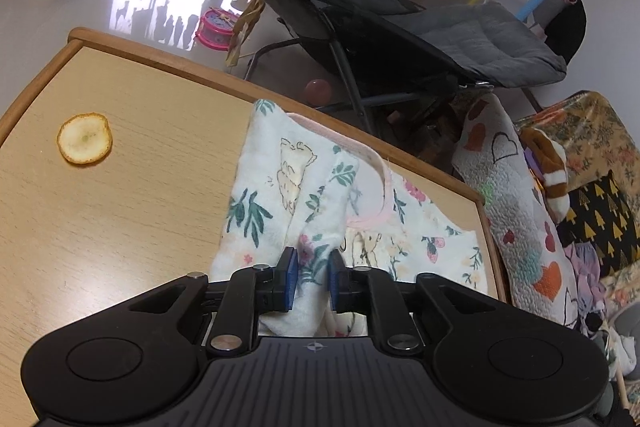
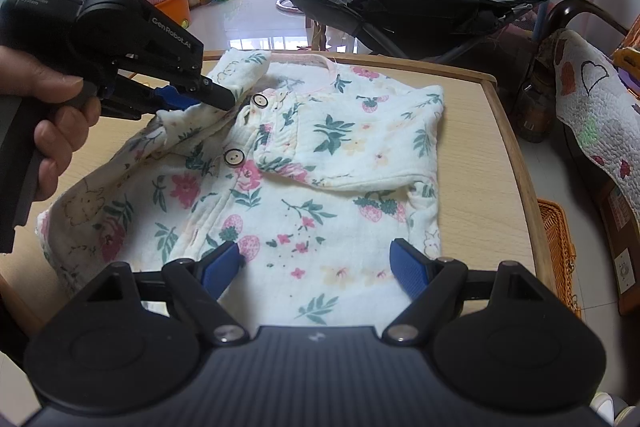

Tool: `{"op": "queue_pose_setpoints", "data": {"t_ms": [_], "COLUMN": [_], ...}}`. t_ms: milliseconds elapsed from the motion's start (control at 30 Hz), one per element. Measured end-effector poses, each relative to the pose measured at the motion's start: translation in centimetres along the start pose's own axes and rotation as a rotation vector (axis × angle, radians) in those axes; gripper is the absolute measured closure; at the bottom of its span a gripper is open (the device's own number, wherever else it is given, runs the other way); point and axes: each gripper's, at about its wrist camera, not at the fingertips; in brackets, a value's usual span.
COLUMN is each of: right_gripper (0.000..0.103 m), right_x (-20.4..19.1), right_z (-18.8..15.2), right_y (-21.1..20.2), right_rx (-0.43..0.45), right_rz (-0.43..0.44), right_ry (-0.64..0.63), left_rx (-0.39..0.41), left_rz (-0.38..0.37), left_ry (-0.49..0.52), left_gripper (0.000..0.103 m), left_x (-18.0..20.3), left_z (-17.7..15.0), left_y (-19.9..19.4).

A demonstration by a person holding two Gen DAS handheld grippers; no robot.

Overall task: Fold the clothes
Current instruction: 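Lift the side edge with the left gripper and fold it toward the buttons, then open the left gripper to release the folded side edge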

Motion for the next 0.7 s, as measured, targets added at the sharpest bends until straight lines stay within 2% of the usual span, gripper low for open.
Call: {"op": "queue_pose_setpoints", "data": {"t_ms": [100,167,367,600,700], "right_gripper": [0.021,0.021,0.021,0.021,0.021], "right_x": [0.1,0.1,0.3,0.6,1.2], "right_z": [0.0,0.1,0.1,0.1,0.3], "right_y": [0.0,0.0,0.0,-0.2,-0.8], "right_rx": [-0.001,-0.002,-0.002,-0.006,0.0], "right_rz": [-0.001,-0.002,-0.018,-0.03,-0.026], "right_ry": [-0.001,0.003,0.023,0.052,0.095], "left_rx": [-0.005,-0.002,0.023,-0.045,-0.027], "left_rz": [-0.006,-0.023,-0.092,-0.141,-0.166], "left_ry": [-0.021,-0.03,-0.057,-0.116,-0.142], "left_gripper": [0.077,0.066,0.053,0.052,0.052], "left_x": [-0.1,-0.1,0.3,-0.2,-0.6], "left_z": [0.1,0.2,0.2,-1.4,-1.7], "left_y": [-0.1,-0.4,-2.4,-2.9,-3.5]}}
Point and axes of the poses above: each gripper's, at about its wrist camera, not at the fingertips, and y roughly the way its jaws point, x to its right, z to its top, and after that the axes turned 10 degrees about x, right-handed
